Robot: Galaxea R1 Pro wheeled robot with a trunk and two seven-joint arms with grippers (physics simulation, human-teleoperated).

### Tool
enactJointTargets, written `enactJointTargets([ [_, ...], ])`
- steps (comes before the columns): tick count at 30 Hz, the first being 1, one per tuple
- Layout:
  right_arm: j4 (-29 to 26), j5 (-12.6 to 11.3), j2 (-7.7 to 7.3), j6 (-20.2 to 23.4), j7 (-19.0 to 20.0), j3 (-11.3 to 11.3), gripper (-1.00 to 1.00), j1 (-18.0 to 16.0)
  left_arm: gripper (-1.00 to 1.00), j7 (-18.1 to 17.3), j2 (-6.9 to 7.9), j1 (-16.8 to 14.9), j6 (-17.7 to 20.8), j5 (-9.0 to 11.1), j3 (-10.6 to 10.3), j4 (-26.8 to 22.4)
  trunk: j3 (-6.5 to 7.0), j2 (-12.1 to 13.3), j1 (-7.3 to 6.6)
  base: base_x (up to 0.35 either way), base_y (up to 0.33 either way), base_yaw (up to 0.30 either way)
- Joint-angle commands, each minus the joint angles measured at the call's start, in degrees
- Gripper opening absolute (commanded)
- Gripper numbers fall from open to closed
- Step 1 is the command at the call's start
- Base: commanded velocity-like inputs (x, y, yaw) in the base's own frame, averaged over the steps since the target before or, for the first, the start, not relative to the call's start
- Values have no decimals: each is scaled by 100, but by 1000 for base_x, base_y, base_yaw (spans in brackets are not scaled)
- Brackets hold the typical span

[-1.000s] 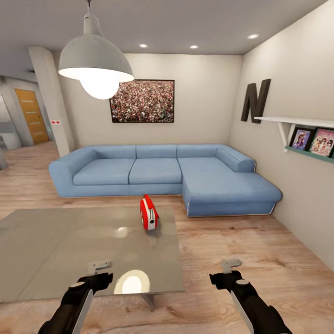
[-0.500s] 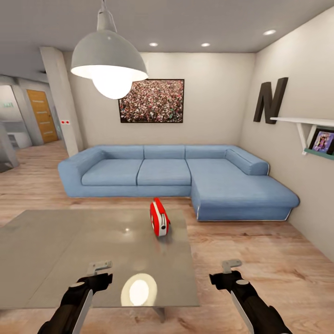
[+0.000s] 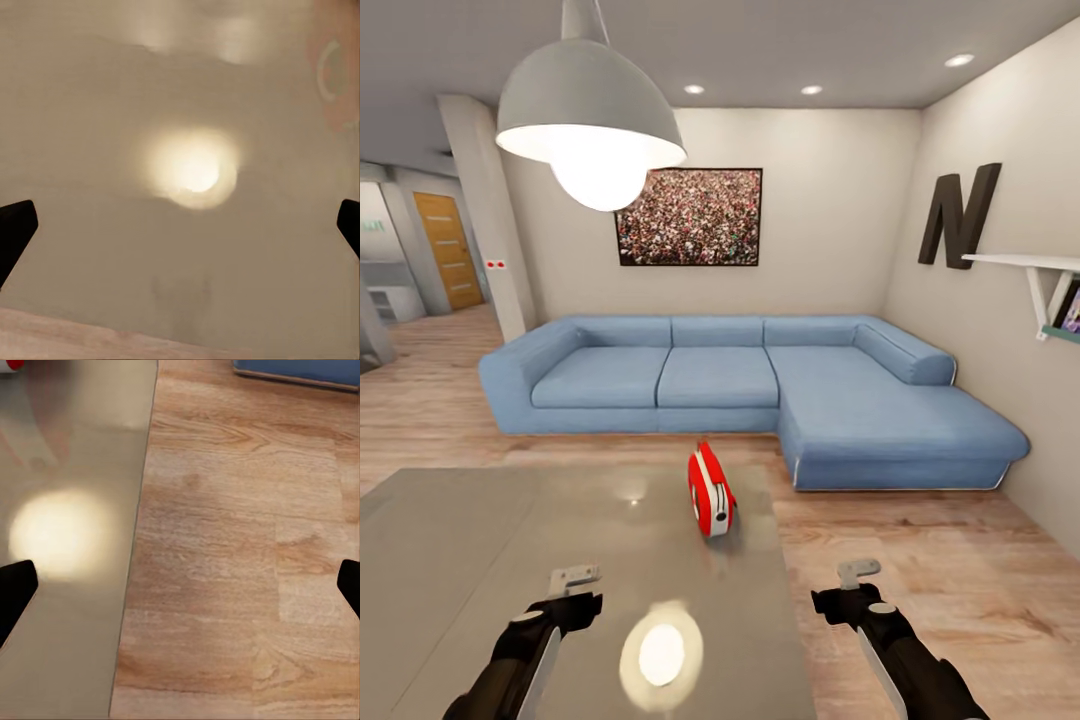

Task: Turn on the radio receiver that's on the table in the living room.

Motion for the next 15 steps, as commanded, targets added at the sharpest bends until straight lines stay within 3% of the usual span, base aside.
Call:
enactJointTargets([
  [1, 0, 0, 0, -2, 0, 0, 100, 0, 100, 0, 0, 0, 0, 0, 0, -1, 0, 0, 0, 326, 1, 0],
  [6, 0, 4, -1, -20, 2, 7, 100, 0, 100, -4, 0, 0, -4, 0, 0, 5, 0, 0, 0, 266, 0, 0],
  [15, 0, 9, -3, -29, -6, 17, 100, 0, 100, -9, 0, 0, -9, 0, 0, 6, 0, 0, 0, 27, 0, 0],
])
